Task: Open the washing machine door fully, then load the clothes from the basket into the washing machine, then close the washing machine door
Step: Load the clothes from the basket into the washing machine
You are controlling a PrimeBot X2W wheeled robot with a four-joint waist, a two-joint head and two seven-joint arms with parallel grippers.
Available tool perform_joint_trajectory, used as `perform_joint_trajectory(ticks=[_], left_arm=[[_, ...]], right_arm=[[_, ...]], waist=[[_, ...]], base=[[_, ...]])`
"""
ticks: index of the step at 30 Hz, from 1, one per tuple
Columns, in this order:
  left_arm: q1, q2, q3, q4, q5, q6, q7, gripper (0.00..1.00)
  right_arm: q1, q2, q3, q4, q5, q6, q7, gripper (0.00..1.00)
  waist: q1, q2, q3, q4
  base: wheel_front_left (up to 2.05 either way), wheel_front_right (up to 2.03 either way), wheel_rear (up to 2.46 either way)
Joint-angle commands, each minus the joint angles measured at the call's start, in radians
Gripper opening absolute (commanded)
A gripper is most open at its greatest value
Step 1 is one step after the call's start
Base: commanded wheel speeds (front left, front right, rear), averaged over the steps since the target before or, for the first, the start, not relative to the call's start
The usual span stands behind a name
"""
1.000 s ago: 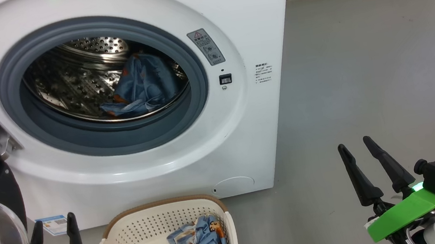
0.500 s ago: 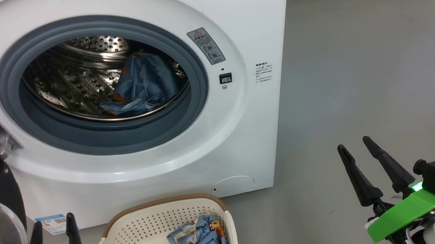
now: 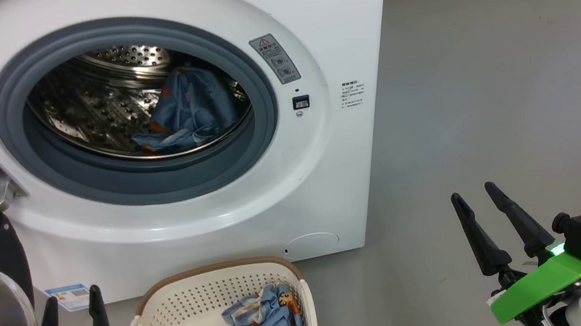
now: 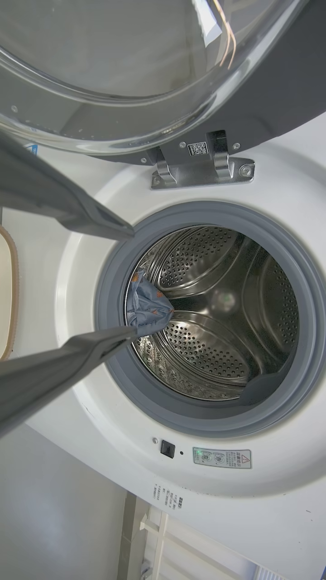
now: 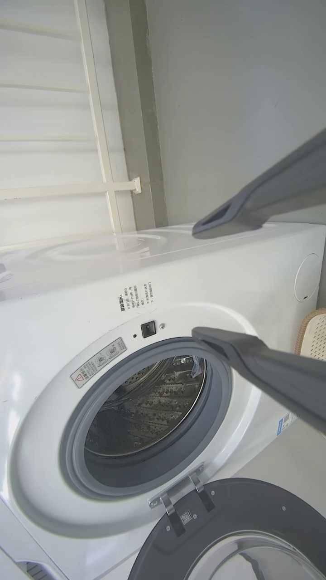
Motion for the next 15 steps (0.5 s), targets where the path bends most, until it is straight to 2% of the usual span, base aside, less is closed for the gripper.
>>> perform_joint_trajectory(ticks=[1,15], left_arm=[[-0.033,0.015,0.038,-0.02,0.016,-0.006,-0.004,1.0],[-0.055,0.014,0.032,-0.01,0.016,-0.015,-0.004,1.0]], right_arm=[[-0.015,-0.011,0.019,-0.021,-0.001,0.002,-0.005,1.0],[-0.029,-0.009,0.014,-0.037,-0.003,0.002,-0.005,1.0]], waist=[[0.0,0.0,0.001,-0.001],[0.0,0.0,0.061,-0.01]], base=[[0.0,0.0,0.0],[0.0,0.0,0.0]])
